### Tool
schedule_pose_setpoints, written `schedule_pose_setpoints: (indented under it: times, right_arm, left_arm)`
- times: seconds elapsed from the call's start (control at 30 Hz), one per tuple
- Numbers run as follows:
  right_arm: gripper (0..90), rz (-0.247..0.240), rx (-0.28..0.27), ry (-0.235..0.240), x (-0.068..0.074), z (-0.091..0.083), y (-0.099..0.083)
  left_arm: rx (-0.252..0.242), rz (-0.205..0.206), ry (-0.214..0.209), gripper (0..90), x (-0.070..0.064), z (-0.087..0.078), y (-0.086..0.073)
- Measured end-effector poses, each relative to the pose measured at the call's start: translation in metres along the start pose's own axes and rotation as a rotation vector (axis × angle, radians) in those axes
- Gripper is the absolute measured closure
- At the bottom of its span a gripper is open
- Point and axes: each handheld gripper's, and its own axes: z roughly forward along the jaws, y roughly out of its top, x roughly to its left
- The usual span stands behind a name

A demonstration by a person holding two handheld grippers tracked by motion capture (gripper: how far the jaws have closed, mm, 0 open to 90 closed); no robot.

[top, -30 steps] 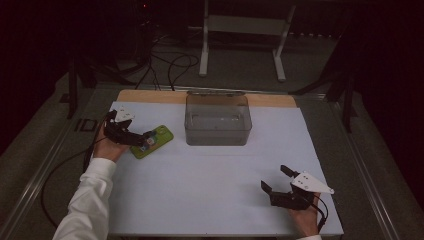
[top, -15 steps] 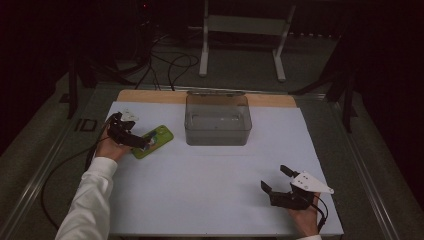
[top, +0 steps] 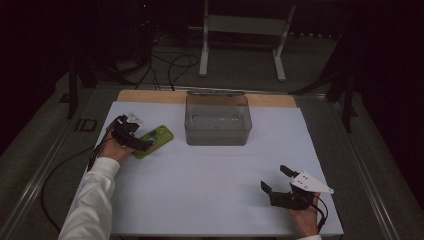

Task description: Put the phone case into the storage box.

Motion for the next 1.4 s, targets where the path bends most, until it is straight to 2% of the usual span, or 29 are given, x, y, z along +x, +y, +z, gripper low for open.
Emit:
schedule_pose_setpoints:
  times: [0.23,0.4,0.43,0.73,0.83,0.93,1.0,1.17,1.4]
  right_arm:
    - [8.6,-0.002,0.0,0.001,0.0,0.0,0.0]
    - [8.6,0.001,0.0,0.001,0.0,0.0,0.0]
    - [8.6,0.001,0.0,0.001,0.0,0.0,0.0]
    - [8.7,-0.001,0.001,0.003,0.0,0.0,0.0]
    - [8.7,0.0,0.003,0.002,-0.001,0.0,0.0]
    - [8.6,0.001,0.005,0.002,0.0,0.0,0.0]
    - [8.7,0.003,0.007,0.003,0.0,0.0,0.0]
    - [8.7,0.0,0.009,0.005,0.0,0.001,0.0]
    - [8.7,0.008,0.01,0.003,0.0,0.001,0.0]
  left_arm:
    - [0.043,-0.019,-0.022,0.0,-0.001,0.007,-0.001]
    - [0.089,-0.008,-0.033,0.7,-0.003,0.014,-0.001]
    - [0.091,-0.026,-0.052,0.7,-0.002,0.015,-0.002]
    - [0.133,-0.005,-0.065,8.4,-0.005,0.02,-0.002]
    - [0.169,0.005,-0.079,11.3,-0.007,0.023,-0.003]
    - [0.184,-0.001,-0.088,13.2,-0.007,0.023,-0.003]
    - [0.215,-0.012,-0.102,13.8,-0.007,0.022,-0.001]
    - [0.251,-0.009,-0.102,15.0,-0.008,0.022,0.002]
    - [0.259,-0.016,-0.092,16.0,-0.01,0.022,0.003]
